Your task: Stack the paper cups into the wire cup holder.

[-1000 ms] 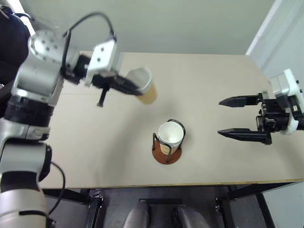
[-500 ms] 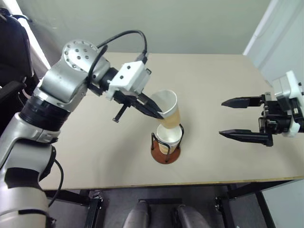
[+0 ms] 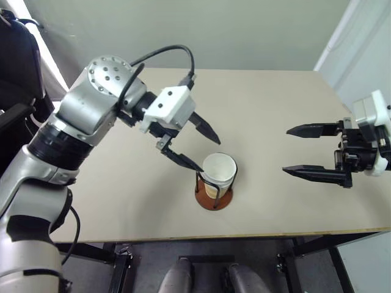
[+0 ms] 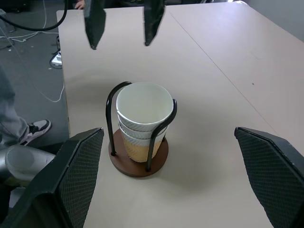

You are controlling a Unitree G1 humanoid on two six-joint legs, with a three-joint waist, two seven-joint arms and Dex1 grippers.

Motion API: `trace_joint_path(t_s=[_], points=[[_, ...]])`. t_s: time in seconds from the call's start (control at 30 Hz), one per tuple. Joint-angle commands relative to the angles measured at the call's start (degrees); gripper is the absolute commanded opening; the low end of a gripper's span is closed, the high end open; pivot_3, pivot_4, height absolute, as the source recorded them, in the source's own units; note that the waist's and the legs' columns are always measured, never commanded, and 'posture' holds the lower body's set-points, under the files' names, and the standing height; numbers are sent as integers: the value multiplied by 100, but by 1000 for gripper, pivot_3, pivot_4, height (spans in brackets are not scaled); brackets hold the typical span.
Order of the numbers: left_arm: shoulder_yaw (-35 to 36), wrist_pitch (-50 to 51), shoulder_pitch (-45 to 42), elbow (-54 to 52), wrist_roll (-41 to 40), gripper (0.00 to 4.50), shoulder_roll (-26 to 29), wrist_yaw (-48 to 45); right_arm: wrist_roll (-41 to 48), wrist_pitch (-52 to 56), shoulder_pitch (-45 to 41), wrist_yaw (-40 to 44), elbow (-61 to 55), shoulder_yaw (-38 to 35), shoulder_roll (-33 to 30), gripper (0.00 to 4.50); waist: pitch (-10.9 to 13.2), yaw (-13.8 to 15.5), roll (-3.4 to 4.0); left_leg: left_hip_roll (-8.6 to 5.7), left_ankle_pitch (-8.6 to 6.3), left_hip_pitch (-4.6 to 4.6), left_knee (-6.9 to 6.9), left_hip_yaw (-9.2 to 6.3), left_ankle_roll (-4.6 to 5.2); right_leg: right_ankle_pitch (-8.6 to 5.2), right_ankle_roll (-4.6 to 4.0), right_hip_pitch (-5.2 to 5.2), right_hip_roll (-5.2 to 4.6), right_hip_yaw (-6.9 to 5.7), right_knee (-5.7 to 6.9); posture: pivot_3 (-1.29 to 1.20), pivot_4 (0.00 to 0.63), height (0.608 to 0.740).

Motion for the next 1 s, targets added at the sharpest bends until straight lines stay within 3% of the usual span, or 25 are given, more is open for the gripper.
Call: trace_joint_path(t_s=[0.03,0.13,0.2,0.33,0.5,0.7,1.0], points=[[283,-112,-135,208,264,4447,-190,-174,68,-31,-73,-37,-74,-175,-69,4500,0,1,0,0,0,1,1,0,0,0,0,2,0,0,0,0,150,740],[722,-197,-318,810,634,4447,-511,118,53,-47,-111,-27,-44,-121,-58,4500,0,4,0,0,0,0,2,0,0,0,1,1,0,0,0,0,150,740],[1097,-163,-365,1467,916,4447,-403,322,-11,-97,-152,13,35,-15,-34,4500,0,0,0,0,1,-2,2,0,1,1,2,-2,0,-1,1,0,150,740],[1714,72,377,1953,1145,4447,339,217,-211,-205,-8,230,343,37,-95,4500,-5,-126,11,0,0,5,-21,3,-1,0,1,-13,0,4,-5,0,150,740],[2273,368,1556,1994,1236,4447,1016,-12,-858,-593,209,765,1217,151,-396,4500,-5,-80,15,1,7,2,-33,2,-6,-8,7,-19,0,5,-4,0,150,740],[3456,934,3182,1517,793,4447,1211,536,-1548,-1083,287,1197,2474,377,-515,4500,-5,-15,11,-1,3,-11,-13,4,4,-4,2,-17,-3,2,-5,0,150,740],[4332,1356,4131,1201,763,4447,1476,750,-1858,-1383,-91,1772,3307,459,-580,4500,-5,-51,12,-2,15,33,-26,9,8,8,-23,11,-4,3,3,0,150,740]])
